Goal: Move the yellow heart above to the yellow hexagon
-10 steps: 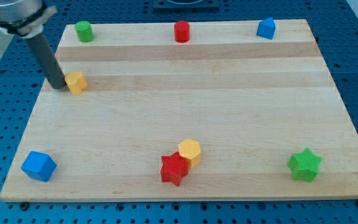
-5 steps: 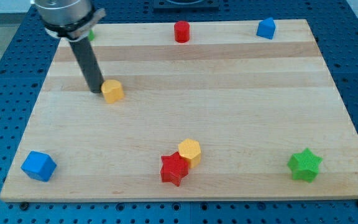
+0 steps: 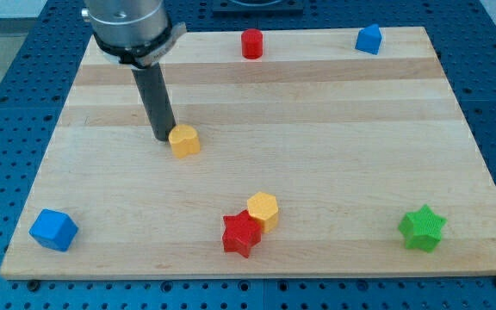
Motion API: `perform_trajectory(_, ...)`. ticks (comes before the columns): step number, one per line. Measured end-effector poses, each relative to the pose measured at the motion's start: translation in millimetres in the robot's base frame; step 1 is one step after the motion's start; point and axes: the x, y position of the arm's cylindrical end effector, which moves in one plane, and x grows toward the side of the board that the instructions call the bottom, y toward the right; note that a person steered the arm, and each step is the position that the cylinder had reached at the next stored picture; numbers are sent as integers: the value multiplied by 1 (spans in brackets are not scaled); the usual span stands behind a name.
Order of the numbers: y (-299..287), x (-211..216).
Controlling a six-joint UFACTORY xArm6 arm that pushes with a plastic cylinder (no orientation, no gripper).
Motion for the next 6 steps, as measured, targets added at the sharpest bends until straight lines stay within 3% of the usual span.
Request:
perform_trajectory(4, 91, 57)
perform_trajectory(6, 106, 86)
